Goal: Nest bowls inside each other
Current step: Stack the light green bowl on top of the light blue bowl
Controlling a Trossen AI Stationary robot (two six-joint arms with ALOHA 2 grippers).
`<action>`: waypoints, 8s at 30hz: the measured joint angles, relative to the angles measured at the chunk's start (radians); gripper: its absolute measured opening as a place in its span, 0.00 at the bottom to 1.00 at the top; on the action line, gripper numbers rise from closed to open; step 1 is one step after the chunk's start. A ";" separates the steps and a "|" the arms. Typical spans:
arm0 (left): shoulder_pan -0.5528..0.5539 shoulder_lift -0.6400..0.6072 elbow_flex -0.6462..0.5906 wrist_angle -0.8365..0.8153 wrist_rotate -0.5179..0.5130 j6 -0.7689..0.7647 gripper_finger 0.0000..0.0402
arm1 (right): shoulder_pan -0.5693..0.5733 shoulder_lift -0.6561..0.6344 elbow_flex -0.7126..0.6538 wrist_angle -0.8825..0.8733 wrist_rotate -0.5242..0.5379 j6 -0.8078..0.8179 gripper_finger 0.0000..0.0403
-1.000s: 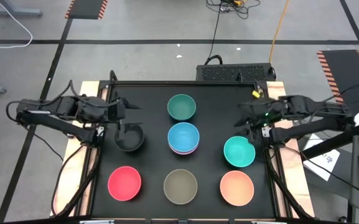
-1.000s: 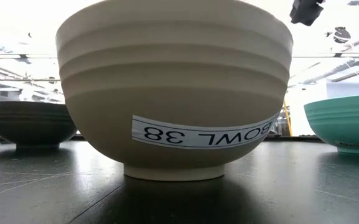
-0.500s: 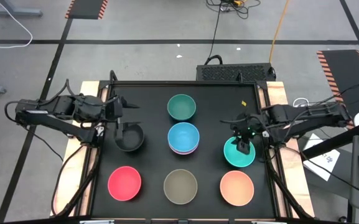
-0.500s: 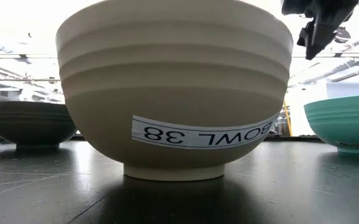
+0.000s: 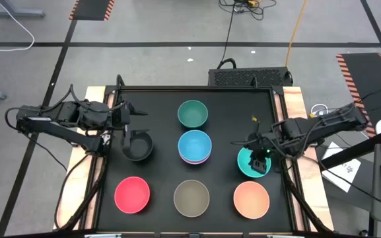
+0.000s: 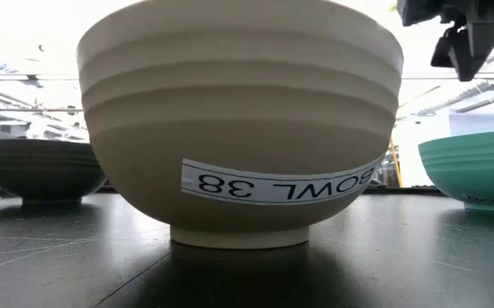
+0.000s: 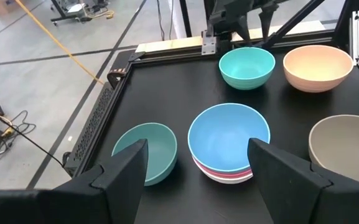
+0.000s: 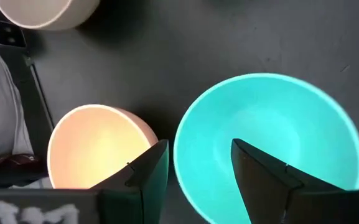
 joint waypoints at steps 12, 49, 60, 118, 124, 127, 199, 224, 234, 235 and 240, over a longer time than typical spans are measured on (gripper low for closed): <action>0.000 0.000 0.000 0.001 0.002 -0.014 0.70 | 0.086 0.121 0.000 0.001 0.051 0.098 0.41; 0.000 -0.065 0.006 0.044 0.133 -0.060 0.70 | 0.088 0.295 0.001 -0.005 -0.012 0.035 0.41; 0.000 -0.065 0.006 0.047 0.136 -0.059 0.70 | 0.087 0.337 0.001 0.031 -0.053 0.008 0.41; 0.000 -0.066 0.006 0.050 0.160 -0.049 0.70 | 0.040 0.362 0.151 -0.184 0.312 -0.163 0.00; 0.000 -0.065 0.006 0.050 0.160 -0.047 0.70 | 0.040 0.362 0.237 -0.204 0.342 -0.197 0.00; 0.000 -0.065 0.006 0.050 0.160 -0.041 0.70 | 0.040 0.362 0.281 -0.242 0.341 -0.213 0.00; 0.000 -0.065 0.006 -0.024 0.160 -0.041 0.70 | -0.101 0.777 0.978 -0.280 0.127 -0.799 0.00; 0.000 -0.065 0.005 -0.021 0.193 -0.040 0.70 | -0.118 0.916 0.978 -0.286 0.076 -0.877 0.00; 0.000 -0.065 0.005 -0.022 0.194 -0.039 0.70 | -0.122 0.919 0.978 -0.283 0.074 -0.877 0.01; 0.000 -0.065 0.005 -0.022 0.194 -0.039 0.70 | -0.123 0.919 0.978 -0.283 0.073 -0.877 0.01; 0.000 -0.065 0.005 -0.022 0.197 -0.041 0.70 | -0.124 0.925 0.978 -0.270 0.072 -0.877 0.01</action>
